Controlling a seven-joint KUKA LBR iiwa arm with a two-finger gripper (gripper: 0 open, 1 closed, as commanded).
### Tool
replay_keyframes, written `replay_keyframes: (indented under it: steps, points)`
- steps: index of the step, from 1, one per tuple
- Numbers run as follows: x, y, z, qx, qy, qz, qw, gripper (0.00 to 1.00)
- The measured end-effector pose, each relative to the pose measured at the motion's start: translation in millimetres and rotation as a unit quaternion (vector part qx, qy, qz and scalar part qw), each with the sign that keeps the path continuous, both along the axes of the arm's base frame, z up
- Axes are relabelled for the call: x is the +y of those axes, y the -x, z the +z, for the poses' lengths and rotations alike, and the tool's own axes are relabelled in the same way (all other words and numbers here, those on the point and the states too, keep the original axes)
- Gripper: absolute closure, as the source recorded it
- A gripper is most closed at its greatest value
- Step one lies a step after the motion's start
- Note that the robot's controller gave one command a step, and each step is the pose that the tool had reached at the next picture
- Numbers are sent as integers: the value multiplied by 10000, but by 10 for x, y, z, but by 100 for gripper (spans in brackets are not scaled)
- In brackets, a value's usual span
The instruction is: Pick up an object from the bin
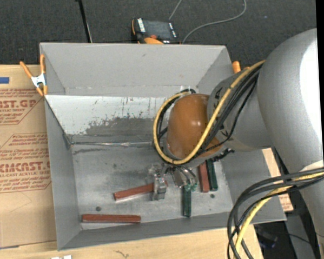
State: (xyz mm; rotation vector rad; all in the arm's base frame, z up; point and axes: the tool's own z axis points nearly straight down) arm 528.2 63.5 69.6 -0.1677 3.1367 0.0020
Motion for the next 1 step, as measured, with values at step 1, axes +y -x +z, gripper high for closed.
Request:
replay_keyframes:
  steps: [1]
  points:
    - [-371,145,1420,-38,10,134,9999,100]
